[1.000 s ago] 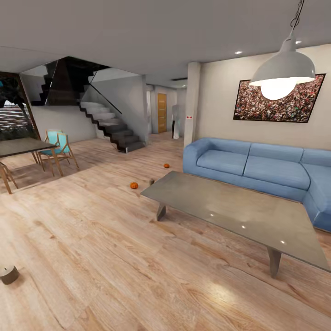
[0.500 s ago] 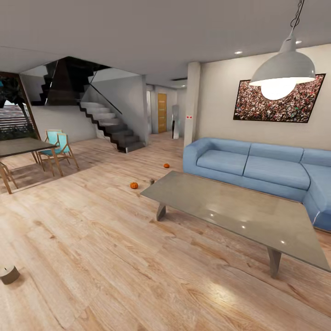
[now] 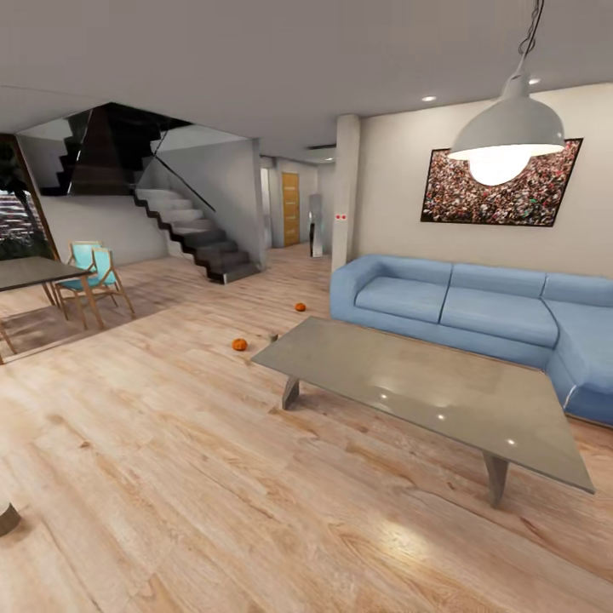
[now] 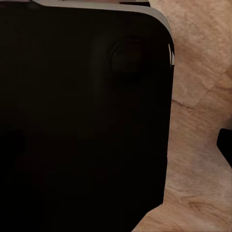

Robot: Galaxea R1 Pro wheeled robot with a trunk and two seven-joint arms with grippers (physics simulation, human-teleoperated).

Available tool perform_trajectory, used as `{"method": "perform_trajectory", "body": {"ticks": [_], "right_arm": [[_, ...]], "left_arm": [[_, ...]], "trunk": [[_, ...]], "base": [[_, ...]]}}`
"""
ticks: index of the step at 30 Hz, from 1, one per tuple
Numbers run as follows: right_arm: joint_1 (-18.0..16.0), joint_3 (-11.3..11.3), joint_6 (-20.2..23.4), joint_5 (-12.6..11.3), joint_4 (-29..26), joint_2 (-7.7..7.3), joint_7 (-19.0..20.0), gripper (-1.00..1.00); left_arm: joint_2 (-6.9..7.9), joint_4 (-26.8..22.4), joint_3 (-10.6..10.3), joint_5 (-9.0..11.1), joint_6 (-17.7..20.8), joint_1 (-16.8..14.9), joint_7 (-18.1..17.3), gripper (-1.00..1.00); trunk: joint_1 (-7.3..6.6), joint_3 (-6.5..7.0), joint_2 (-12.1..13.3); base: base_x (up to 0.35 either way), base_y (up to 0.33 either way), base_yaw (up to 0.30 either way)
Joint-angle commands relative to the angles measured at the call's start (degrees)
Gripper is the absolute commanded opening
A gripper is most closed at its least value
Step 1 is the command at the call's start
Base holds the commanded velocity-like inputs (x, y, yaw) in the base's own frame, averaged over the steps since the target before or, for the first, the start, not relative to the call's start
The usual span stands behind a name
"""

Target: Place each of the two pumpkins and all three candles from the living room inside a cabinet in the living room (use any cabinet), then make sure every cabinet is closed, and position the cauldron so it is next to a table in the living room.

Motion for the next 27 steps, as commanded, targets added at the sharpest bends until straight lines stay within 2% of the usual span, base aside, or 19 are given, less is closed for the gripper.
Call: {"method": "perform_trajectory", "body": {"ticks": [1, 27], "right_arm": [[0.0, 0.0, -0.2, -0.1, 0.1, -0.01, 0.1, 1.00], [0.0, -0.1, -1.2, -0.2, 0.1, -0.01, 0.0, 1.00]], "left_arm": [[-0.11, -0.1, 0.0, 0.2, 0.0, 0.0, 0.1, 1.00], [0.05, -0.2, -0.2, 0.2, -0.1, 0.0, 0.1, 1.00]], "trunk": [[0.00, -0.04, 0.0], [0.00, -0.04, 0.0]], "base": [[0.000, 0.000, -0.261], [0.000, 0.000, -0.278]]}}
